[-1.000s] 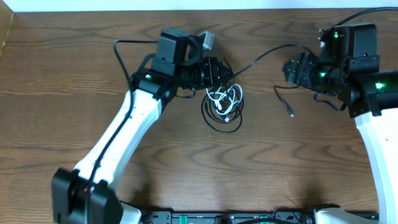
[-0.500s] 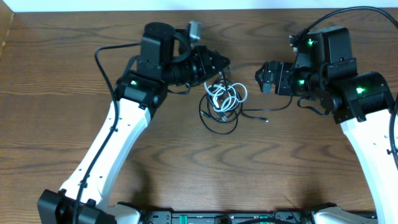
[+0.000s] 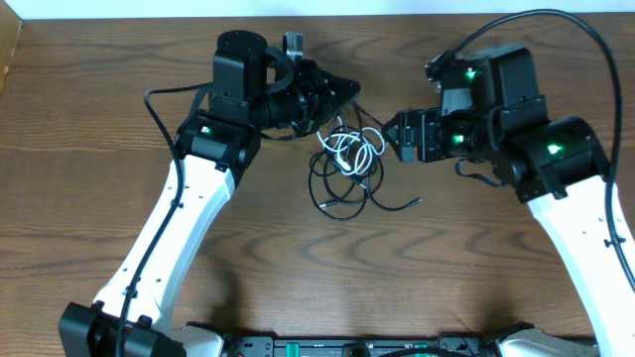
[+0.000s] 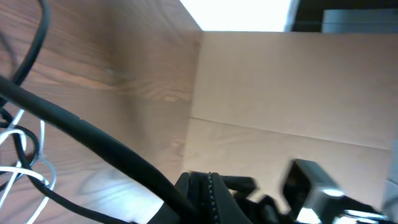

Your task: Untangle cables

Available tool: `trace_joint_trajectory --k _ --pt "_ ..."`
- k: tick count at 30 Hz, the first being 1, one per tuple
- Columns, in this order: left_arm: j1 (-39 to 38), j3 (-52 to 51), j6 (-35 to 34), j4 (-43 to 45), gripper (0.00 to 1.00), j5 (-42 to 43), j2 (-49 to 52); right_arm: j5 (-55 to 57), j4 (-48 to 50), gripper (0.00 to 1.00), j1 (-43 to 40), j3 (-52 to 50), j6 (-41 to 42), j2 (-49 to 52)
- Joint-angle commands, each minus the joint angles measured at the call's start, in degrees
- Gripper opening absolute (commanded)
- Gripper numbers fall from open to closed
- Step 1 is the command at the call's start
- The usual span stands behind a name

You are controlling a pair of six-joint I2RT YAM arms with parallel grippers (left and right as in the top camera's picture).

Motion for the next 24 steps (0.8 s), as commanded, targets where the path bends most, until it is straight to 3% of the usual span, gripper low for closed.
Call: trace_joint_trajectory --k 1,7,20,24 --pt "0.0 0.1 -5.3 4.6 0.08 5.4 -0.8 -0.3 -0.2 0.83 1.3 0.3 -2.3 4.2" --pt "0.5 0.1 -6.2 7.1 0.07 5.5 -0.9 -1.6 -1.6 0.69 1.6 0.3 1.8 10.8" --pt "0.6 0.1 -7.8 7.1 0.07 4.9 -0.9 -11.7 3.7 0.63 2.4 0.3 6.4 17.5" --pt "0.6 0.1 -7.8 6.9 0.07 3.7 -0.9 -13.6 4.8 0.55 4.1 0.3 6.9 17.6"
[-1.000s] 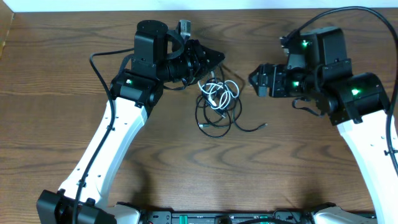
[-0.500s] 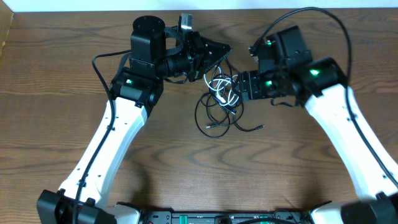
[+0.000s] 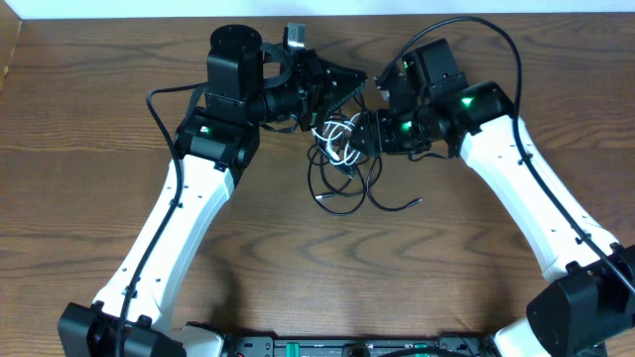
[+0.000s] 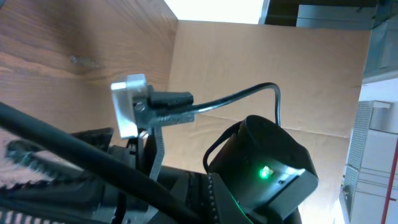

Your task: Untangle cables

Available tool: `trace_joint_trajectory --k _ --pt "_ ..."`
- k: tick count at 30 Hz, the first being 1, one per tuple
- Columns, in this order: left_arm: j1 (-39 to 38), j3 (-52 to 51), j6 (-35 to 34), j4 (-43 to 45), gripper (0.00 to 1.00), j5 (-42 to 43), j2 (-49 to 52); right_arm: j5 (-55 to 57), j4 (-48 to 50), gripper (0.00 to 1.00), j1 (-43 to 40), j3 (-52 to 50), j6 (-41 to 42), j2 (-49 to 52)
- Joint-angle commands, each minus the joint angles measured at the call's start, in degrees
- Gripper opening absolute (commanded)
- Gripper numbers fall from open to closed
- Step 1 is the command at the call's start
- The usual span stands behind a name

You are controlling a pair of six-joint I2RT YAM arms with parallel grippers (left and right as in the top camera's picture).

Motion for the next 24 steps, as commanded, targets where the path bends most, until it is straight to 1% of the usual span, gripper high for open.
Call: trace_joint_trajectory --k 1,3,7,9,10,11,13,18,22,24 --pt "0.3 0.1 -0.3 0.3 0.07 -0.5 -0.9 -3.3 1.2 0.55 2.2 0.3 1.6 0.5" --pt "0.3 0.1 -0.3 0.3 0.07 -0.5 -0.9 -2.3 2.0 0.52 3.1 0.3 3.0 0.5" --pt "0.4 0.1 -0.8 0.3 0.08 -0.5 -0.9 4.2 2.3 0.40 5.0 0.3 9.8 0.6" --pt "0.4 0.1 -0.8 0.3 0.07 -1.2 -0.9 4.2 2.9 0.38 5.9 0.3 11.9 0.6" --pt "0.4 0.1 -0.7 0.3 0.07 -1.8 -0.9 3.7 3.5 0.39 6.3 0.3 12.3 0.6" --pt "0.4 0.1 -0.7 0.3 0.08 -2.4 -0.9 3.0 4.2 0.43 6.6 0.3 12.3 0.6" --pt "0.4 0.1 -0.8 0.3 0.08 -3.2 -0.9 1.2 5.4 0.54 6.9 0.3 12.3 0.6" --pt "0.4 0.1 -1.1 0.3 0.08 -4.0 -0.9 0.4 5.4 0.53 6.8 0.3 12.6 0.6" --pt "0.4 0.1 -1.2 0.3 0.08 -6.8 -0.9 -1.2 6.4 0.52 6.7 0.3 16.8 0.6" --pt "0.4 0.1 -1.2 0.3 0.07 -7.3 -0.9 -3.1 7.6 0.53 6.2 0.3 16.5 0.6"
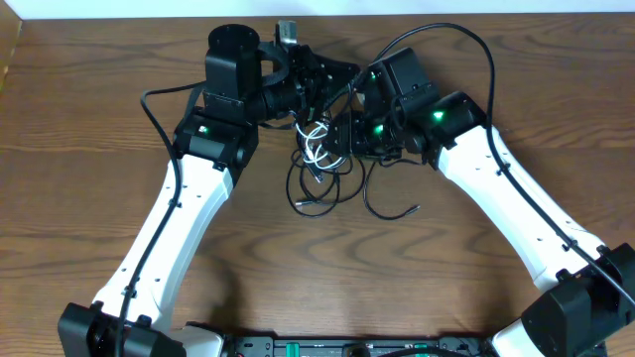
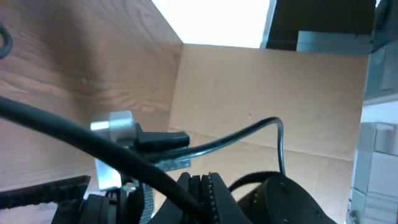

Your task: Untangle cables

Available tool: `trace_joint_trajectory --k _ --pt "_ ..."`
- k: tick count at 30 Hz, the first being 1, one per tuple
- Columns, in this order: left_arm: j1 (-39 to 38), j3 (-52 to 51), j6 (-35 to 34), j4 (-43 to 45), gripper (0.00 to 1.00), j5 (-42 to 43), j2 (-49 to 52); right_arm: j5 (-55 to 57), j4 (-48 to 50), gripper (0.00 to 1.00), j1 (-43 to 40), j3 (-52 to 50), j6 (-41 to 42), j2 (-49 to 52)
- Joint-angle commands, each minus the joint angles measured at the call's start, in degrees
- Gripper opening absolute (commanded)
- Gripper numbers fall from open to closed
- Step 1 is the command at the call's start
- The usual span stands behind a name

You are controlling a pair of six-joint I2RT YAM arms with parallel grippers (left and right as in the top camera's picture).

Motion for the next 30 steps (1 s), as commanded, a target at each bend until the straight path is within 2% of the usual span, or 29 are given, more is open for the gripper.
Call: trace_joint_trajectory --k 1,7,12,15,18,21,23,25,30 --pt "0.0 0.1 -0.6 0.3 0.07 -1.7 -0.8 -3.7 1.2 0.53 -0.6 0.3 1.9 0.5" --pt "0.0 0.1 -0.6 0.1 0.07 -1.9 -0.8 -10.8 1.2 0.54 -5.1 0.3 -0.3 0.5" --pt "0.0 0.1 -1.7 0.1 0.07 -1.9 -0.8 -10.9 1.1 0.63 -5.5 0.3 -5.6 0.5" --pt "0.0 0.1 -1.7 0.1 0.07 -1.9 -0.8 -4.0 1.2 0.67 -3.7 0.3 -12.9 0.5" --pt "0.0 0.1 -1.6 0.1 0.07 -1.8 -0.8 4.9 0.8 0.66 -1.7 0.0 -19.4 0.6" --pt "0.0 0.1 -1.6 0.1 0.07 -1.8 -0.8 6.0 1.2 0.66 0.2 -0.6 -26.1 0.6" --pt "0.0 0.1 -1.6 0.1 0.08 -1.8 -0.8 6.0 1.3 0.70 2.1 -0.9 -32.7 0.6" --pt "0.0 0.1 -1.6 0.1 0.08 -1.8 -0.8 6.1 1.1 0.69 3.4 -1.3 -36.9 0.6" --pt "0.0 0.1 -1.6 0.1 0.07 -1.7 -0.8 6.3 1.4 0.59 3.8 -2.5 -37.5 0.6"
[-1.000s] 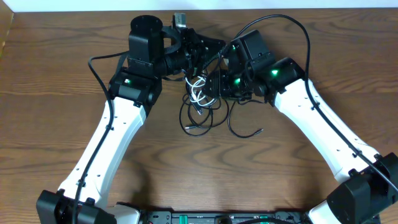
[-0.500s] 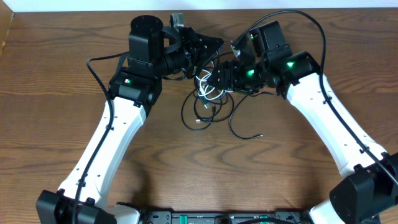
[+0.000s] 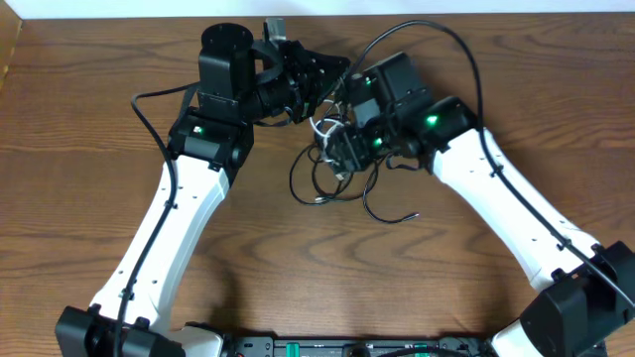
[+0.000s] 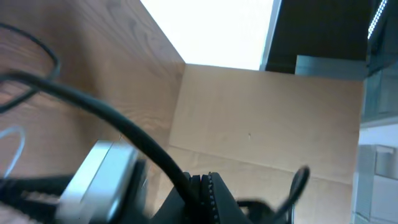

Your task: Untangle cables

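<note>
A tangle of thin black cable and white cable lies on the wooden table between my arms, with one loose black end trailing right. My left gripper is at the tangle's upper edge. In the left wrist view the left gripper is shut on a black cable strand, and a white strand shows at left. My right gripper points left into the top of the tangle; its fingertips are hidden among the strands.
The table ends at a white back edge just behind the left gripper. A cardboard panel stands beyond it. The right arm's own thick cable arches above its wrist. A blurred grey part sits close to the left jaws.
The right gripper has shifted a little left and down into the tangle. The left gripper sits slightly further back and left. The loops on the table have bunched closer under the right gripper.
First the left gripper held a black strand at the tangle's top while the right gripper hung to the right of it. The right gripper then stood at the tangle's right edge, later against its top with the loops shifted left. Now it is among the strands.
</note>
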Available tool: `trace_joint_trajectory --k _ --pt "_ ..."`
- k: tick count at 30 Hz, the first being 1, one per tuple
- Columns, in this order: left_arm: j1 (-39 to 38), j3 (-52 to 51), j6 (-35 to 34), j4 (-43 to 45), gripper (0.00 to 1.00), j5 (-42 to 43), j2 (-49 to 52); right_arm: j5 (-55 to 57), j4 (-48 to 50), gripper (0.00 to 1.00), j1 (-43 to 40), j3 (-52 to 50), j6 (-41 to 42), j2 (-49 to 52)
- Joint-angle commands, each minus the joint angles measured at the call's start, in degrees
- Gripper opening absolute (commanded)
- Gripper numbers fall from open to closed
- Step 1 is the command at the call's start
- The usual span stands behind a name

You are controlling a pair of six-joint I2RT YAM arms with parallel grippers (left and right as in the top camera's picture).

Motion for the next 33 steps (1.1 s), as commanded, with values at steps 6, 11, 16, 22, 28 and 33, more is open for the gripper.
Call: trace_joint_trajectory --k 6,11,16,22,28,33 --pt "-0.8 0.1 -0.5 0.4 0.08 1.7 -0.3 -1.0 1.2 0.26 1.6 -2.2 -6.4 0.4" --pt "-0.8 0.1 -0.5 0.2 0.07 1.7 -0.3 -1.0 1.4 0.02 1.5 -2.1 -3.3 0.1" --pt "-0.8 0.1 2.7 -0.3 0.08 0.7 -0.3 -1.0 0.5 0.01 0.4 -1.9 1.5 -2.2" --pt "0.5 0.1 5.1 -11.0 0.08 -6.1 -0.3 -1.0 -1.8 0.01 -1.1 -1.9 1.6 -9.9" --pt "1.8 0.1 5.2 -26.3 0.07 -18.3 -0.3 -1.0 -2.4 0.01 -3.0 -1.9 2.3 -19.9" --pt "1.7 0.1 10.0 -33.1 0.08 -25.1 -0.3 -0.9 -0.8 0.01 -4.1 -1.9 3.4 -26.1"
